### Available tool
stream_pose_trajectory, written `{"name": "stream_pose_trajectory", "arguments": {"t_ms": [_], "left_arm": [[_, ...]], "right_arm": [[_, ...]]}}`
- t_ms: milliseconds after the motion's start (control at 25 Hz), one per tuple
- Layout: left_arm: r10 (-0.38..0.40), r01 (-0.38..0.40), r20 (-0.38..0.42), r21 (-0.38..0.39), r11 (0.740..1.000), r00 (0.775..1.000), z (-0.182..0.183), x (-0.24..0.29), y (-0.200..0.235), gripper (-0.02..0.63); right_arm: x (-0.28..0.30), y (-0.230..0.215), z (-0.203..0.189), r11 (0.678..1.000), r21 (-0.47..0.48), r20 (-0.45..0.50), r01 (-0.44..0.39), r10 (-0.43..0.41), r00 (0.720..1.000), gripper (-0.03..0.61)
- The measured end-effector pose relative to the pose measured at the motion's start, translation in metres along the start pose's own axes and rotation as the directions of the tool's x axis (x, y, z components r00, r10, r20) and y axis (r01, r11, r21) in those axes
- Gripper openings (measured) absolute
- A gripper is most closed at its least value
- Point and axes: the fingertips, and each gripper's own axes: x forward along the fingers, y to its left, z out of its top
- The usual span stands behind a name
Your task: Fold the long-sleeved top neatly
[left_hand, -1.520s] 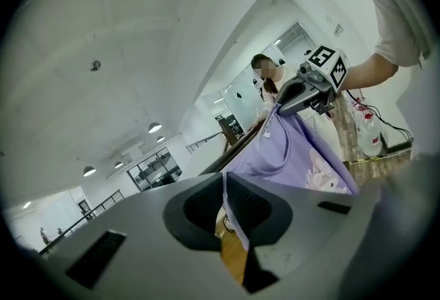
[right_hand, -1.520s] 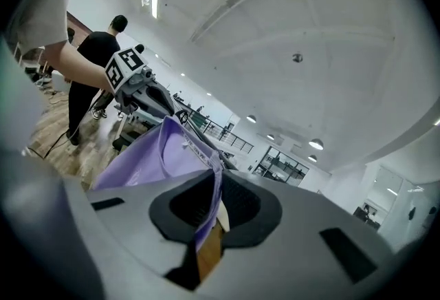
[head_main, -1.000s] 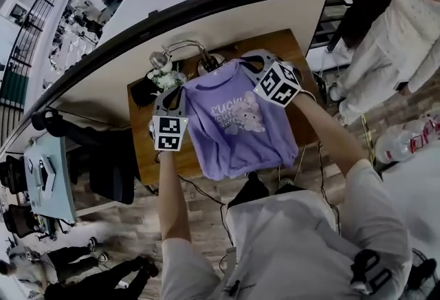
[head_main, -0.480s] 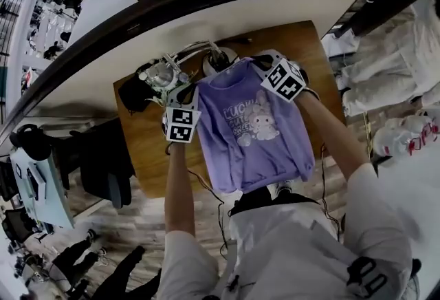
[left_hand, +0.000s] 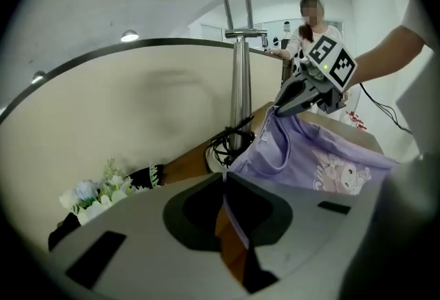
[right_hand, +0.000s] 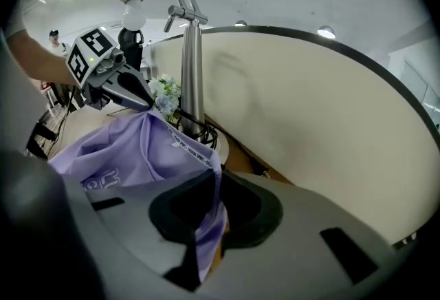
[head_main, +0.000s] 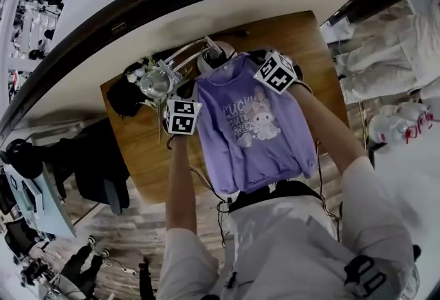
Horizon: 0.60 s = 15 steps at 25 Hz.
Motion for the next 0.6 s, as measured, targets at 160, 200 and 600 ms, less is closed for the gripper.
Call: {"name": "stream_pose_trajectory", "arguments": {"t_ms": [160,200,600], "left_arm": [[0.027,-0.027,0.008,-0.023,0.999,1.0,-0.001,0.001,0.006,0.038],[0.031,-0.03,0.021,-0.029,0.999,0.999,0.002,-0.001,0.008,0.038],[0.096,-0.09,0.094,-0.072,0.993,0.991,0.006,-0.067,-0.036,0.038]], "right_arm": [[0.007,-0.001,-0.003,0.999,0.029,-0.02,0.017,-0.016,1.0,0.056],[0.007,-0.001,-0.003,0.999,0.037,-0.018,0.02,-0.019,1.0,0.066],[-0.045,0.003,-0.007,0.995,0.087,0.072,0.058,-0.064,0.995,0.084]]}}
